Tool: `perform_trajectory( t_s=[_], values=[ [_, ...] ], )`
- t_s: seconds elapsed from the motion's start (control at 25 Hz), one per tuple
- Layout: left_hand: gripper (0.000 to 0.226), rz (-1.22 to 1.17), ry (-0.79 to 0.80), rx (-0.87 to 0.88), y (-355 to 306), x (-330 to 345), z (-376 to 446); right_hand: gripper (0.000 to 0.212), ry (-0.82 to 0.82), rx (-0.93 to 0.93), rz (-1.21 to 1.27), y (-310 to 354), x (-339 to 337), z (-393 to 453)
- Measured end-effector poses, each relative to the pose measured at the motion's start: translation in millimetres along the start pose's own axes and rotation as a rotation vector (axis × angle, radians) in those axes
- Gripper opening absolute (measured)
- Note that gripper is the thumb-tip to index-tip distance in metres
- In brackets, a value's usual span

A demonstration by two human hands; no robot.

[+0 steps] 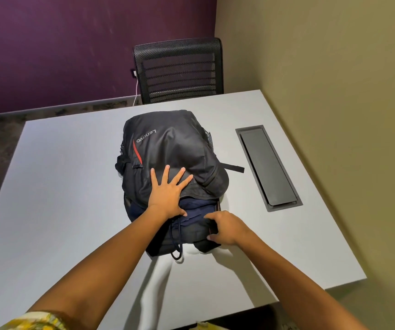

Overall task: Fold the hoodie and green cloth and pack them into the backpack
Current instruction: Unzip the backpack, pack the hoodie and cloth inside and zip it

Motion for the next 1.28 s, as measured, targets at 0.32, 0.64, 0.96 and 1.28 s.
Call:
perform_trajectory(
  t_s=[0.32, 0.64, 0.96, 1.28],
  values=[
    [0.13, 0.041, -0.069, -0.093, -8, 13, -16, 0.013, -0.037, -0.17, -0.061, 13, 22, -26],
    [0.092, -0.035, -0.213, 0.032, -32, 13, -61, 0.026, -0.085, -0.076, -0.077, 15, 43, -33],
    [0.084, -0.24, -0.225, 0.149, -92, 80, -158, 0.041, -0.073, -0.226, -0.031, 12, 37, -45],
    [0.024, -0.214, -0.278, -0.086, -86, 78, -175, 0.03, -0.099, -0.27, -0.292, 50, 15, -42]
  ],
)
Point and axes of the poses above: each hand's wrist, its own z-axis towards the middle knuckle, its own x-axis out of the palm, y = z × x, the point moved 4 cm from there along z, towards the middle knuckle, and after that the axes turned 5 degrees about x, right-handed, at the moved point
